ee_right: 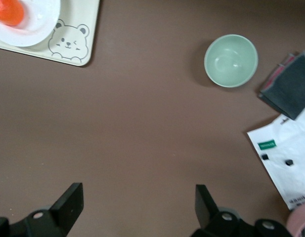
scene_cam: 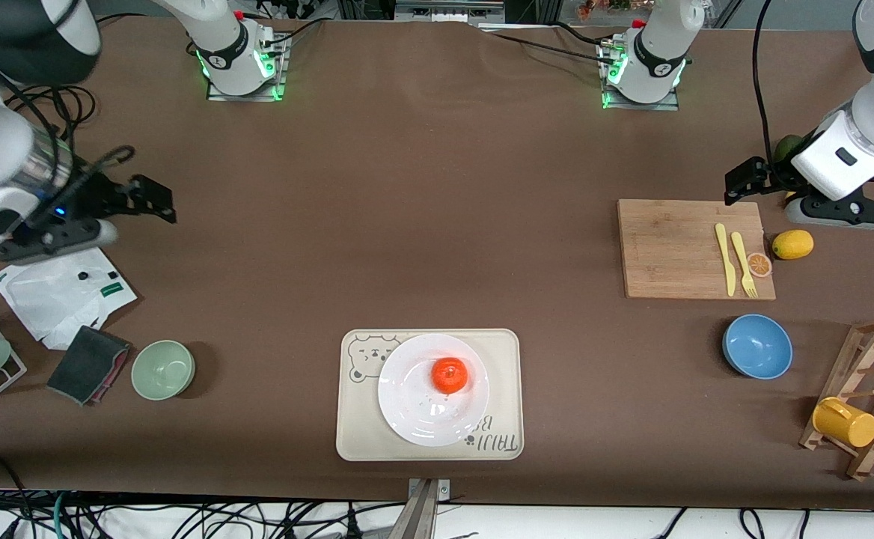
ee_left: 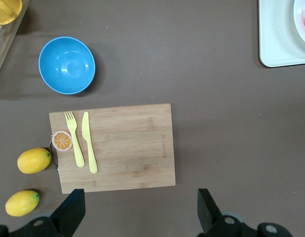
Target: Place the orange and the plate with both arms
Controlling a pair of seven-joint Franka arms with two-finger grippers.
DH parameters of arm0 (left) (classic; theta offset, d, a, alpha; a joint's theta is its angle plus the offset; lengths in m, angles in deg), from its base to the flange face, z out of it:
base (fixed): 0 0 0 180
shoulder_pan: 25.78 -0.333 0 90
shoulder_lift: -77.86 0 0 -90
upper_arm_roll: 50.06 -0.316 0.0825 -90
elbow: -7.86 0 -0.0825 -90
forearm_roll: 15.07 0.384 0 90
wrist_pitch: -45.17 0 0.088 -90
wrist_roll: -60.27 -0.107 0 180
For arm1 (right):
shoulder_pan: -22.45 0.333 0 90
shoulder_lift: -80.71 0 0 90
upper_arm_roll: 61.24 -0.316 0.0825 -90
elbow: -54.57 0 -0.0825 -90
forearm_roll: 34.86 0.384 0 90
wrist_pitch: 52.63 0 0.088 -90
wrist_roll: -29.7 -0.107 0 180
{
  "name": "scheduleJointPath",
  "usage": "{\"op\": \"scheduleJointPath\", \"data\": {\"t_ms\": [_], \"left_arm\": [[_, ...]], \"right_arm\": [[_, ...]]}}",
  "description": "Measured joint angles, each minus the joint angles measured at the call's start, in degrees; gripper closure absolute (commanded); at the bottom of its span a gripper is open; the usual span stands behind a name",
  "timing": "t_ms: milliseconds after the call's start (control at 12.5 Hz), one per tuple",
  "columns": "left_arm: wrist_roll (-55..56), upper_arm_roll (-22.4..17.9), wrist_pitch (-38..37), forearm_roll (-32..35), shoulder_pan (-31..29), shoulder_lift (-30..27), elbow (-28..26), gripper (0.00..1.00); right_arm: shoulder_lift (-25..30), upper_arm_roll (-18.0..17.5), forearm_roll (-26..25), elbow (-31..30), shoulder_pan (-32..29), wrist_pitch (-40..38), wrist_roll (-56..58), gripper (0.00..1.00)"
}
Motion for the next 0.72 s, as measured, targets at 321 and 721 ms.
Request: {"op": "scheduleJointPath", "data": {"t_ms": [321,721], "left_arm": [[0.0,0.0,0.0,0.0,0.0,0.0,0.0,0.0],[0.0,0.0,0.0,0.0,0.0,0.0,0.0,0.0]], "right_arm": [[1.18,-0.94,-2.13,-0.75,-2.68,-1.22,0.01,0.0],[1.35,-1.97,-3.17,-0.73,-3.06,-1.22,-0.01,0.0]]}}
